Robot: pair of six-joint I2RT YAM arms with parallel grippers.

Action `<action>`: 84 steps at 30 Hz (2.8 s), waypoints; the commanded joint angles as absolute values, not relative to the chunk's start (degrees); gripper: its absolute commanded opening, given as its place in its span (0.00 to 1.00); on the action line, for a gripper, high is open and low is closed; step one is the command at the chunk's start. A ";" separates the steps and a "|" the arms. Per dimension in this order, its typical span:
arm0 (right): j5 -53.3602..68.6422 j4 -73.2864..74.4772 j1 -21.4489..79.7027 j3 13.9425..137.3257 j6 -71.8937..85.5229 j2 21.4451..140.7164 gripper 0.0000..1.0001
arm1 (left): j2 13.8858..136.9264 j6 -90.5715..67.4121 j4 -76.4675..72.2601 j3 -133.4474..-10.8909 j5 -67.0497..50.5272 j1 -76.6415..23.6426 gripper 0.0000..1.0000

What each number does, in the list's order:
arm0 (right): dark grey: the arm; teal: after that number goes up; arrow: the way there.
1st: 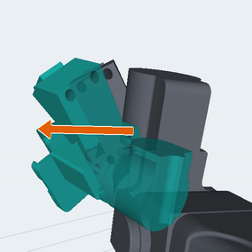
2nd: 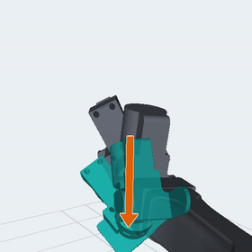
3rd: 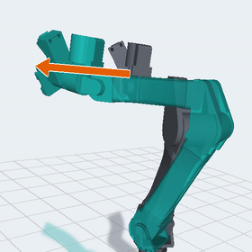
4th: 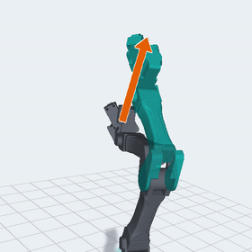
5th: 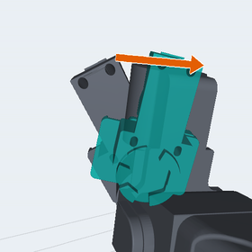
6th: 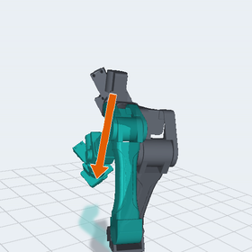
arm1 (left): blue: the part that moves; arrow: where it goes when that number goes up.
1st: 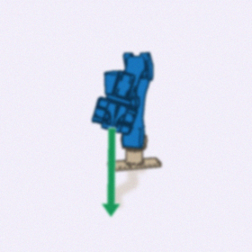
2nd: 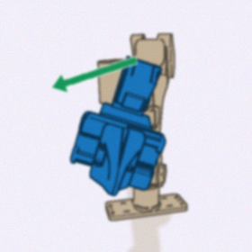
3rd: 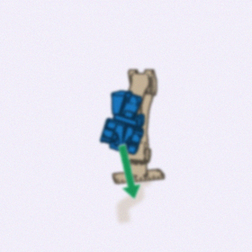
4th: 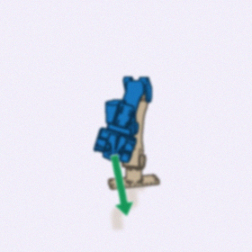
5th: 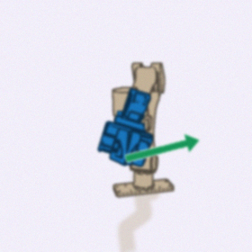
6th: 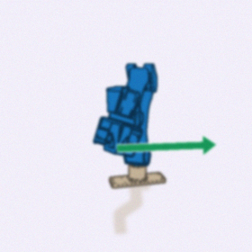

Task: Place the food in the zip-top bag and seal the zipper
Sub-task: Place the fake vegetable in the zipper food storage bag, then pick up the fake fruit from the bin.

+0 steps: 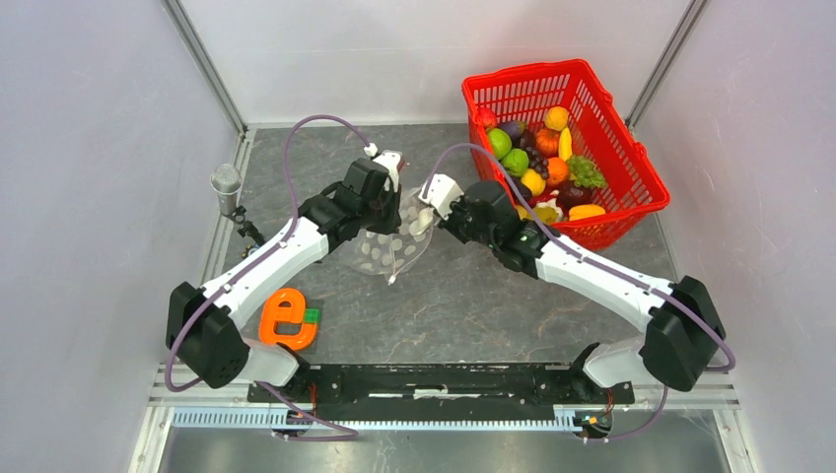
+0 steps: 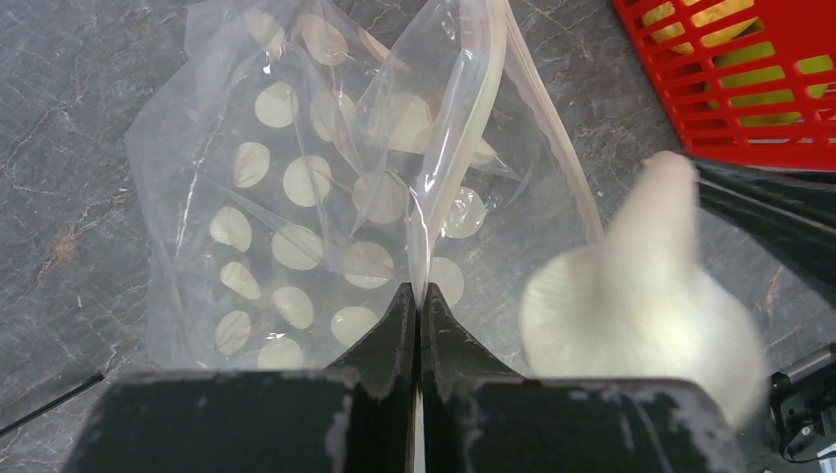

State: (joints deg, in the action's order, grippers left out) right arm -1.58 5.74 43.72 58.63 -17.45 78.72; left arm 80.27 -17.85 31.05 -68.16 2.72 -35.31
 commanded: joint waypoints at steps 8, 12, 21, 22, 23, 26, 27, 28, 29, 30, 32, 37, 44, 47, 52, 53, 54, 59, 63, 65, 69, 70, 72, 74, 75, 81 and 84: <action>-16.57 1.01 49.68 60.60 -23.30 80.49 0.03 | 77.57 -20.27 27.75 -67.86 0.26 -35.13 0.02; -22.11 3.10 52.47 62.78 -25.91 82.57 0.05 | 77.69 -20.34 27.59 -68.02 0.26 -35.06 0.02; -23.43 0.43 54.01 61.60 -26.10 82.15 0.42 | 77.74 -20.79 27.51 -67.60 -1.48 -35.07 0.02; -23.97 -0.73 54.02 61.30 -25.98 81.81 0.52 | 77.66 -20.83 27.51 -67.63 -1.38 -35.11 0.02; -24.46 -1.79 53.97 60.81 -25.42 81.34 0.52 | 77.61 -20.82 27.51 -67.59 -1.25 -35.07 0.02; -23.21 -4.72 53.97 58.97 -24.18 79.56 0.57 | 77.43 -20.81 27.51 -67.68 -0.98 -35.08 0.02; -22.64 -5.60 53.97 58.51 -23.37 78.87 0.59 | 77.38 -20.82 27.51 -67.66 -0.89 -35.08 0.02; -22.71 -6.75 53.93 57.92 -22.16 78.23 0.60 | 77.25 -20.83 27.51 -67.63 -0.79 -35.06 0.02; -23.09 -7.87 53.76 57.10 -20.81 77.54 0.61 | 77.10 -20.89 27.51 -67.63 -0.66 -35.06 0.02; -23.35 -9.05 53.38 56.41 -18.74 76.59 0.62 | 76.98 -20.96 27.51 -67.52 -0.35 -35.07 0.02; -23.62 -11.23 52.31 54.45 -13.29 74.75 0.68 | 76.61 -20.99 27.42 -67.33 -0.18 -35.08 0.02; -17.25 -13.35 45.29 50.20 2.61 70.14 0.69 | 75.36 -21.04 26.76 -66.63 1.49 -35.05 0.02; -10.17 -14.21 37.78 50.82 5.20 65.20 0.73 | 75.56 -21.22 26.55 -66.62 1.04 -35.04 0.02; -17.92 -12.77 35.84 52.72 3.90 65.07 0.77 | 75.58 -21.14 26.49 -66.53 1.10 -35.02 0.02; -23.39 -8.02 29.05 59.38 3.73 68.90 0.78 | 75.40 -21.14 26.46 -66.28 0.97 -35.08 0.02; -22.72 -7.58 27.31 60.77 3.84 69.86 0.79 | 75.35 -21.18 26.45 -66.20 0.92 -35.07 0.02; -22.20 -6.98 25.83 61.81 4.07 71.12 0.79 | 75.29 -21.11 26.45 -66.18 0.88 -35.06 0.02; -19.90 -2.29 17.08 69.33 7.24 79.50 0.80 | 75.09 -20.96 26.46 -66.03 0.72 -35.07 0.02; -15.97 1.14 11.09 76.21 9.81 88.51 0.83 | 74.85 -21.00 26.45 -65.96 0.68 -35.07 0.02; -14.09 2.24 8.67 80.07 11.24 93.55 0.84 | 75.09 -21.01 26.28 -66.01 0.27 -35.07 0.02; -13.61 4.37 6.47 90.77 10.53 105.17 0.85 | 75.30 -21.13 26.28 -66.03 -0.31 -35.07 0.02; -13.50 6.26 6.10 94.15 10.13 108.05 0.85 | 75.27 -21.07 26.28 -66.02 -1.12 -35.08 0.02; -14.19 9.04 5.82 101.80 8.78 113.61 0.86 | 75.12 -21.07 26.24 -66.01 -1.27 -35.11 0.02; -15.06 9.32 5.62 106.20 8.62 117.95 0.86 | 74.93 -21.01 26.10 -65.84 -1.02 -35.11 0.02; -15.48 9.19 5.54 107.75 8.36 119.76 0.87 | 75.02 -21.00 26.10 -65.92 -1.13 -35.07 0.02; -20.37 9.88 4.43 114.19 9.35 126.60 0.88 | 75.01 -21.08 25.93 -65.83 -1.85 -35.07 0.02; -21.63 8.10 4.00 113.59 8.67 127.69 0.86 | 75.12 -21.33 25.58 -65.61 -2.68 -35.10 0.02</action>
